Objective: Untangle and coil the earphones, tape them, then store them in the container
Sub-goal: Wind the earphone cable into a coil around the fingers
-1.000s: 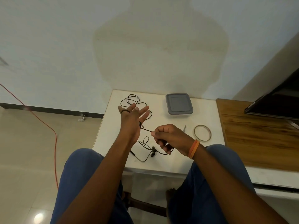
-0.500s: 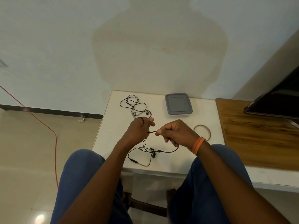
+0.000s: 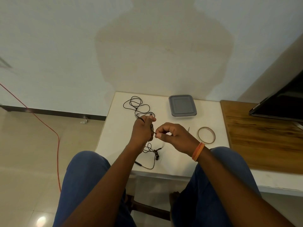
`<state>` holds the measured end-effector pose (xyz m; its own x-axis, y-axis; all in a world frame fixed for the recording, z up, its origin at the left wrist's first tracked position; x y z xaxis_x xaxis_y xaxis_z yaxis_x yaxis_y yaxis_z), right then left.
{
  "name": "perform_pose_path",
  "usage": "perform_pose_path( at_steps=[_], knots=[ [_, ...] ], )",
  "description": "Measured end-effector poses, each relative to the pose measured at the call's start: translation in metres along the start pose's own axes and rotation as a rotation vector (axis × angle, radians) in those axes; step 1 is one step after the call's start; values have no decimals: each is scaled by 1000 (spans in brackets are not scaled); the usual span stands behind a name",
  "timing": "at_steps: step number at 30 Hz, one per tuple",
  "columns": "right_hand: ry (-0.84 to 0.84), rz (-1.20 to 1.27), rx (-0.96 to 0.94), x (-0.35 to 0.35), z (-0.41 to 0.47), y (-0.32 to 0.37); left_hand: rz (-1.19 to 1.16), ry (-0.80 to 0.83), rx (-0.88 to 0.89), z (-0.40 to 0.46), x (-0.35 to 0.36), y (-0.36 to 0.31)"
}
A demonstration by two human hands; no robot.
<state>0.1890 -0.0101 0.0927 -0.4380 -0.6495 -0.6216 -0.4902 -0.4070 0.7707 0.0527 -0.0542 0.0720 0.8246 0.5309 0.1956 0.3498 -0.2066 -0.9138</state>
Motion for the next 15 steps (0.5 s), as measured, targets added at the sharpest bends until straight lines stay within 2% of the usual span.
perform_pose_path(
  at_steps=[3, 6, 8, 11, 15],
  knots=[
    [1, 58, 42, 2, 2, 0, 247, -33, 135, 2, -1, 2],
    [-35, 305, 167, -4, 1, 1, 483, -10, 230, 1, -2, -1],
    [-90, 455, 240, -10, 0, 1, 582, 45, 233, -2, 1, -3],
    [-154, 470, 328, -16, -1, 1, 561, 138, 186, -11, 6, -5],
    [-128, 489, 412, -20, -1, -2, 608, 328, 115, -16, 4, -7]
  ],
)
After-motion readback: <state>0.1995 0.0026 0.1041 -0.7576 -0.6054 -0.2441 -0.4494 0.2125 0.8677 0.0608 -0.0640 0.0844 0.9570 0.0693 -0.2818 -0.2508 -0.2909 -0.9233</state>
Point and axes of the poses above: each hand's wrist, its own z-axis towards the middle knuckle, its own x-axis out of the palm, y = z × x, the point moved 2 cm from there along z, towards the middle knuckle, and after that the axes turned 13 degrees about -z, right-handed, at the moved point
